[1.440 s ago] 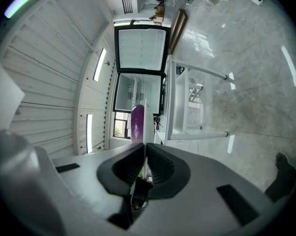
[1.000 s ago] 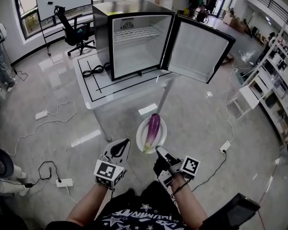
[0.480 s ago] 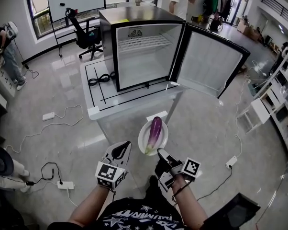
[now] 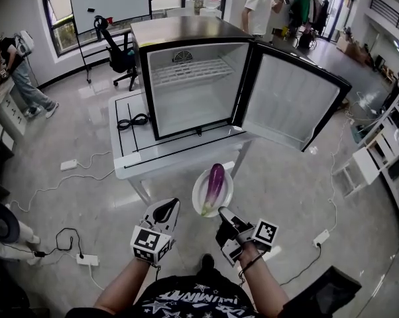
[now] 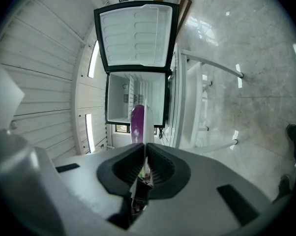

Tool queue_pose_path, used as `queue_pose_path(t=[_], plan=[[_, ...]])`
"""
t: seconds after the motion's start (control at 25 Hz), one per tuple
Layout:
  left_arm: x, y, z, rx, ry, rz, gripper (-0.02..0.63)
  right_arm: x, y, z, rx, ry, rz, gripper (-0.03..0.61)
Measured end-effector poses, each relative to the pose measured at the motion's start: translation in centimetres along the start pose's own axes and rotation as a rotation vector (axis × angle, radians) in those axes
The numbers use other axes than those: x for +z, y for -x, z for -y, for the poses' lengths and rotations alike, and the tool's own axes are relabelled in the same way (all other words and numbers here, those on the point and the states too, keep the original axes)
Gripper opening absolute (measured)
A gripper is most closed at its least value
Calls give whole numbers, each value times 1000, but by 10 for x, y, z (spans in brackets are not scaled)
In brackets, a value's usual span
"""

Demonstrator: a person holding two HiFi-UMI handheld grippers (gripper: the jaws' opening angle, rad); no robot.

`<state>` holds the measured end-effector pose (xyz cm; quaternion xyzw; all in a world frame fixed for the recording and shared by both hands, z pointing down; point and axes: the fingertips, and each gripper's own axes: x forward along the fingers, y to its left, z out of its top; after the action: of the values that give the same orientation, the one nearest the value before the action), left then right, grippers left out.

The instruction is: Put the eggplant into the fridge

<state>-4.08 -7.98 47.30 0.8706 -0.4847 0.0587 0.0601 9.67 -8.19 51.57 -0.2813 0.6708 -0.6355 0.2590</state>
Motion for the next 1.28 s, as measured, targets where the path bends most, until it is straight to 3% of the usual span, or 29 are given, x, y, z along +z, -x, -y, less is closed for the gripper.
queue_pose_path(t=[0.88, 1.28], plan=[[10, -72, 3, 214, 22, -6, 9, 102, -26, 21, 17, -28, -174, 21], [10, -77, 0, 261, 26, -10, 9, 122, -31, 21, 38, -48, -192, 21]])
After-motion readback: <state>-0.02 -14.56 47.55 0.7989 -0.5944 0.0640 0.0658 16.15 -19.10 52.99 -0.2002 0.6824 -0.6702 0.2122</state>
